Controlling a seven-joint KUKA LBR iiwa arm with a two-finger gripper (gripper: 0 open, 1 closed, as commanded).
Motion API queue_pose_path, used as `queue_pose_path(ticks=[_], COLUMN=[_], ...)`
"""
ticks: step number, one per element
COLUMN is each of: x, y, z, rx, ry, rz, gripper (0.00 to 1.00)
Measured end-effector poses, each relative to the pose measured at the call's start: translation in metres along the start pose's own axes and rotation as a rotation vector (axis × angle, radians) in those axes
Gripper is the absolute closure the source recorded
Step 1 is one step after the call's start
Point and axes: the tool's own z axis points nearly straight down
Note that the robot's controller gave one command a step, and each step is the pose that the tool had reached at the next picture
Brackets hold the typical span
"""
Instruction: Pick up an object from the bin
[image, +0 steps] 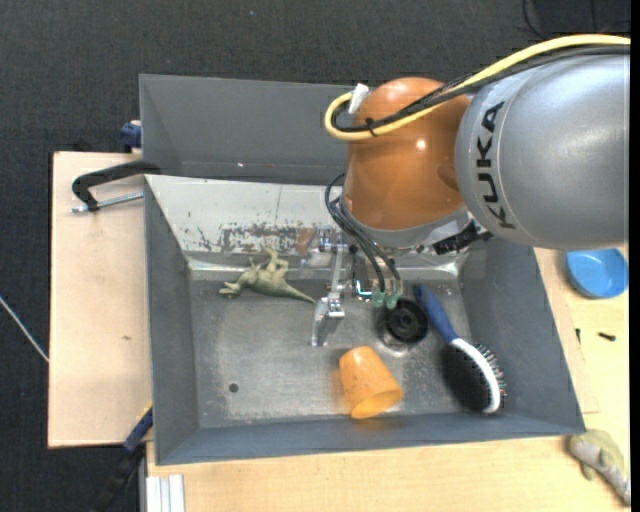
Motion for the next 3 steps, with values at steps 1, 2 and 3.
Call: queue_pose_path(ticks=[1,2,3], x=[-0.058,-0.057,-0.057], y=[-0.003,0.026,0.042], z=[0.139,0.109,0.105], rx=[-0.002,-0.005,-0.004], ry=[-0.013,-0.014,-0.013], rz=[0.15,0.276,0.389], gripper=[0.0,0.0,0.0])
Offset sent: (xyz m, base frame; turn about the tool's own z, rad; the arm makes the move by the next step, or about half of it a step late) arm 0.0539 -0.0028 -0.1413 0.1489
